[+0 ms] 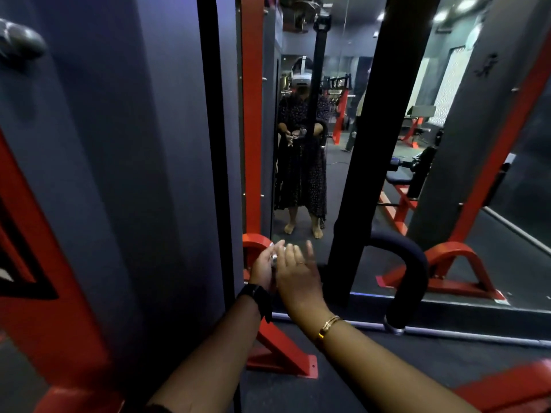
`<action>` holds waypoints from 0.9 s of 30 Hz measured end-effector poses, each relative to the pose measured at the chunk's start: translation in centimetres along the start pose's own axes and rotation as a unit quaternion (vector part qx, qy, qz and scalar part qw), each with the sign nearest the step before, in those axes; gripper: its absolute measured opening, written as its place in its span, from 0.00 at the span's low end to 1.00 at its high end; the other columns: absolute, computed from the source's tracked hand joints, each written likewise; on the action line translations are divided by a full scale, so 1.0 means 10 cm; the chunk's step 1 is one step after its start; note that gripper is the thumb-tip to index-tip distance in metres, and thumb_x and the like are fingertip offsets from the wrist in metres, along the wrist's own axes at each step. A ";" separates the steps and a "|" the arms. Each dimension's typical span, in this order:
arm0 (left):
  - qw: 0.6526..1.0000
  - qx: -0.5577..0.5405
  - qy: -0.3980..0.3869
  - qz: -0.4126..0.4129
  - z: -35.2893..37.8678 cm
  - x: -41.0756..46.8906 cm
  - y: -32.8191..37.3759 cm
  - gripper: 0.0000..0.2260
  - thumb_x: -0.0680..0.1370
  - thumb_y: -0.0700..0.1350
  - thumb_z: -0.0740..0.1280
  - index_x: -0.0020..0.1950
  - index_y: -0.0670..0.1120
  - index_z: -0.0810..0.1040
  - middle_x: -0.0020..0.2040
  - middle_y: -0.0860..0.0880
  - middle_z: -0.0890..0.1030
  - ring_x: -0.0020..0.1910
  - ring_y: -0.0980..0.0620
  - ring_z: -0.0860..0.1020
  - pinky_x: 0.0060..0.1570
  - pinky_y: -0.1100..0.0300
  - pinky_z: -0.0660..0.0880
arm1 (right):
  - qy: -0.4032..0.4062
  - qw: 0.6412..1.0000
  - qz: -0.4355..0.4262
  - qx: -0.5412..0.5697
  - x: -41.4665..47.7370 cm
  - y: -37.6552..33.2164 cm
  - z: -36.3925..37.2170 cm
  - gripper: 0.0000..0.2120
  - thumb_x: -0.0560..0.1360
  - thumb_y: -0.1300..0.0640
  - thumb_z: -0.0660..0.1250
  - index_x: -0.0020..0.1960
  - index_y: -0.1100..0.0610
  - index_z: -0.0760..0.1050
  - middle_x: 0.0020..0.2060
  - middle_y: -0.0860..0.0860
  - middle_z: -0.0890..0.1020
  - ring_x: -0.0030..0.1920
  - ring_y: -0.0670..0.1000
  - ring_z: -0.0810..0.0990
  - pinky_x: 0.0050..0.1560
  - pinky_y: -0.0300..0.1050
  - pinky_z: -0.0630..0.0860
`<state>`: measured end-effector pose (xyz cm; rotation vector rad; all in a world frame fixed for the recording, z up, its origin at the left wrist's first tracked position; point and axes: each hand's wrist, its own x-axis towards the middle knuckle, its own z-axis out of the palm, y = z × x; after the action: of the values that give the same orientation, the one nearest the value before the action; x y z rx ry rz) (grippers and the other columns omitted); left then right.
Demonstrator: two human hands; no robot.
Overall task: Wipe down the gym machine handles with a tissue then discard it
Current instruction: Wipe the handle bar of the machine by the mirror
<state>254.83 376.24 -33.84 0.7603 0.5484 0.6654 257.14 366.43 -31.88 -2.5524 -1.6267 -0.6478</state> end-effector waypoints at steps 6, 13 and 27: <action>1.000 0.029 0.009 -0.007 -0.01 -0.03 -0.04 0.13 0.82 0.48 0.57 0.56 0.45 0.78 0.46 0.48 0.81 0.39 0.52 0.81 0.42 0.60 0.76 | 0.084 0.992 -0.077 -0.057 -0.45 0.22 0.33 0.23 0.78 0.63 0.42 0.72 0.69 0.56 0.69 0.63 0.70 0.71 0.60 0.68 0.75 0.57 0.39; 0.998 0.064 0.011 0.024 0.02 -0.10 -0.01 0.16 0.84 0.50 0.53 0.63 0.44 0.75 0.57 0.49 0.78 0.55 0.53 0.77 0.59 0.57 0.73 | -0.013 0.985 0.026 -0.168 -0.11 0.15 -0.11 0.25 0.76 0.60 0.54 0.70 0.73 0.63 0.65 0.67 0.73 0.68 0.63 0.70 0.70 0.66 0.32; 0.997 0.082 -0.001 0.001 0.04 -0.18 0.05 0.22 0.84 0.55 0.49 0.69 0.44 0.71 0.55 0.44 0.81 0.55 0.48 0.79 0.60 0.54 0.71 | -0.027 0.957 -0.045 -0.286 -0.17 0.14 -0.20 0.19 0.76 0.66 0.49 0.62 0.70 0.70 0.51 0.63 0.78 0.58 0.62 0.75 0.67 0.67 0.27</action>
<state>253.78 375.05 -32.85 0.9146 0.6048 0.6269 257.09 363.89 -30.45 -2.8981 -1.7905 -1.2260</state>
